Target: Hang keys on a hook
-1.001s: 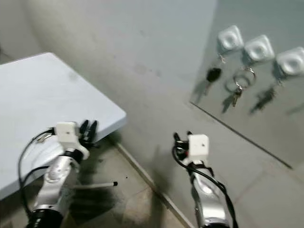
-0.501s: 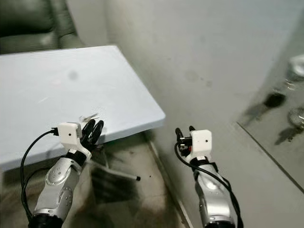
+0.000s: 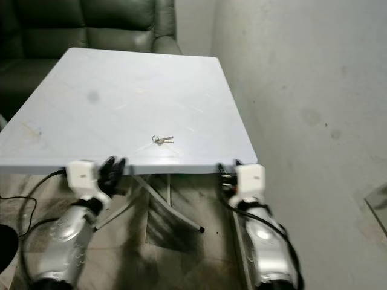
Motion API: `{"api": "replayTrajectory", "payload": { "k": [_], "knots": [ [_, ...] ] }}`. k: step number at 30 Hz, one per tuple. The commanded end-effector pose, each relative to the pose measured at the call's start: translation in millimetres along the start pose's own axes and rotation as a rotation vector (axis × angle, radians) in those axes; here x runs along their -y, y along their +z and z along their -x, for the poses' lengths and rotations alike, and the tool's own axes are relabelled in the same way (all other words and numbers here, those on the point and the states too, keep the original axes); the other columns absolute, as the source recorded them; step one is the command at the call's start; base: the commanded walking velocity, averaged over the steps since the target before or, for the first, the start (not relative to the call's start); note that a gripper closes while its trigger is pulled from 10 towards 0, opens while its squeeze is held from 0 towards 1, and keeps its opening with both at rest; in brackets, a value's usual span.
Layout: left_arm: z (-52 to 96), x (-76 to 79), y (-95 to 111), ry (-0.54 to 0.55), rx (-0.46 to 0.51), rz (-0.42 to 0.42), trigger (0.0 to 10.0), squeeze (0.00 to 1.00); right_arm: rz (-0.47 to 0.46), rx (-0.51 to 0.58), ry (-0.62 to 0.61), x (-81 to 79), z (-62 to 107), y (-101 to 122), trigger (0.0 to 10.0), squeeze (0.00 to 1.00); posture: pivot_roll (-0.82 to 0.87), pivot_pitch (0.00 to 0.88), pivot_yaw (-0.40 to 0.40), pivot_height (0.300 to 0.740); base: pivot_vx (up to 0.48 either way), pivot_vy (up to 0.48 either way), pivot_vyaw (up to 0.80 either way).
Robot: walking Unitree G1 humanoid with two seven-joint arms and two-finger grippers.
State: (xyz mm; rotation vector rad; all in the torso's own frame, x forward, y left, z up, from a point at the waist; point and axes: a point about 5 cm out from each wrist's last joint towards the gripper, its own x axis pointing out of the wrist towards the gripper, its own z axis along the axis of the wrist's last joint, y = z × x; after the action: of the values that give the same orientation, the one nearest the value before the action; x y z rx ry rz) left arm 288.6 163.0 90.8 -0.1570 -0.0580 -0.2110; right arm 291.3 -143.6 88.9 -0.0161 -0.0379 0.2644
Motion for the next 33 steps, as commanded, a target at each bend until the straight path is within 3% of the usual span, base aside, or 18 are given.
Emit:
{"api": "replayTrajectory", "payload": {
  "k": [1,4,5,10,11,15,33],
  "knots": [
    [-2.5,8.0,2.4,-0.021,0.015,0.000,10.0,0.00,0.023,0.005,-0.033,10.3,3.4,2.2,10.0,0.00,-0.04,0.000,-0.074,0.740,0.000,0.000,0.80],
    [-3.2,7.6,2.9,-0.021,0.015,-0.001,10.0,0.00,-0.050,0.006,-0.015,9.8,4.0,1.7,10.0,0.00,-0.04,0.000,-0.077,0.740,0.000,0.000,0.14],
    [-3.6,7.3,3.2,-0.021,0.016,-0.002,10.0,0.00,-0.069,0.011,-0.001,9.2,4.4,2.5,10.0,1.00,-0.04,0.000,-0.078,0.740,0.000,0.000,0.00],
    [-4.5,5.5,4.2,-0.014,0.020,0.016,10.0,0.00,-0.006,-0.006,-0.021,10.4,3.8,2.5,10.0,1.00,-0.04,0.000,-0.078,0.740,0.000,0.000,0.00],
    [-4.4,5.5,4.0,-0.015,0.019,0.022,10.0,0.00,0.005,-0.004,-0.018,10.3,4.3,2.3,10.0,0.00,-0.04,0.000,-0.079,0.740,0.000,0.000,0.00],
    [-4.8,5.0,3.3,-0.008,0.014,0.055,10.0,0.00,0.009,0.000,-0.012,9.8,5.7,2.3,10.0,0.00,-0.04,0.000,-0.077,0.740,0.000,0.152,0.00],
    [-5.0,1.8,6.2,0.009,0.018,0.073,10.0,0.00,-0.003,-0.015,-0.016,8.5,9.6,-1.3,10.0,0.00,-0.03,0.000,-0.079,0.740,0.000,0.461,0.00]
  ]
}}
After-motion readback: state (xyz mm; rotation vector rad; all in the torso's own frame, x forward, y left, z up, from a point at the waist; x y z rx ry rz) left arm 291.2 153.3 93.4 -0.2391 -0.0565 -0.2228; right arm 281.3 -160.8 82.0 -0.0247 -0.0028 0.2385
